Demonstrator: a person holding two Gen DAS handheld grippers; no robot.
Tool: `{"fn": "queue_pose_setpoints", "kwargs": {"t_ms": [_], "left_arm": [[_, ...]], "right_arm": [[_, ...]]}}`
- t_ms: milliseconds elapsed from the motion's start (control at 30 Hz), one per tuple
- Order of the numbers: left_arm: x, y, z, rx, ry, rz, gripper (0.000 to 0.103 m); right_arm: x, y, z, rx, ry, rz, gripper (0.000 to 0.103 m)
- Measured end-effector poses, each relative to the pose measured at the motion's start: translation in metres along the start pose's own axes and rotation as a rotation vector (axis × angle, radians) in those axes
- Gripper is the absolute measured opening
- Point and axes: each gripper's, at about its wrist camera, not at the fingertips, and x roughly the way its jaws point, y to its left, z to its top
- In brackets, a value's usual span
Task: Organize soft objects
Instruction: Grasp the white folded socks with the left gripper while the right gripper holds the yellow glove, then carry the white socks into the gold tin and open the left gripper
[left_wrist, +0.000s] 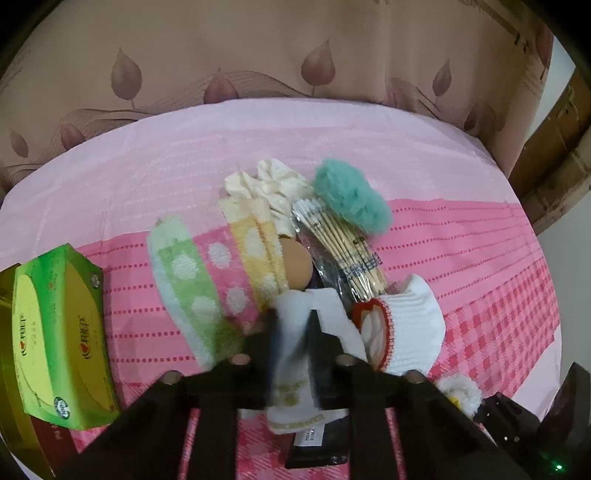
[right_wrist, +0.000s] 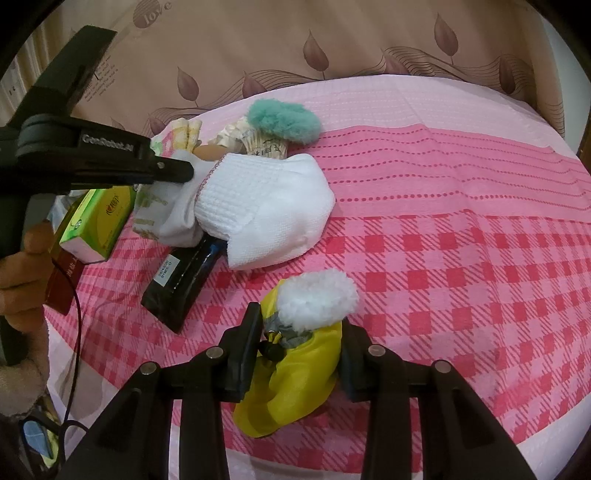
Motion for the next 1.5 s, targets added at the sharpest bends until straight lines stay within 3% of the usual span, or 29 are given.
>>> {"fn": "queue_pose_setpoints", "kwargs": {"t_ms": [333,800,1133,1500], "left_arm": [[-0.022,-0.004,-0.006,0.003,-0.037,0.022,0.012],[-0.084,0.003,-0.017,0.006,-0.118,0.074,0.012],[-0.143,0.053,-0.034,-0.021,-0.184,0.182,0.012],[-0.185,0.145,-0.054,-0.121,-0.206,0.358,0.012]], "right_arm": [[0.000,0.001,-0.001,-0.005,0.000,-0.001,0.035],[0.003,0.004,-0.002,-0.034,-0.003,-0.018,0.035],[0.004,0.008,-0.004,-0.050,-0.008,-0.032,0.035],[0.006,0.010,-0.005,-0.063,-0.013,-0.043,0.035]]}}
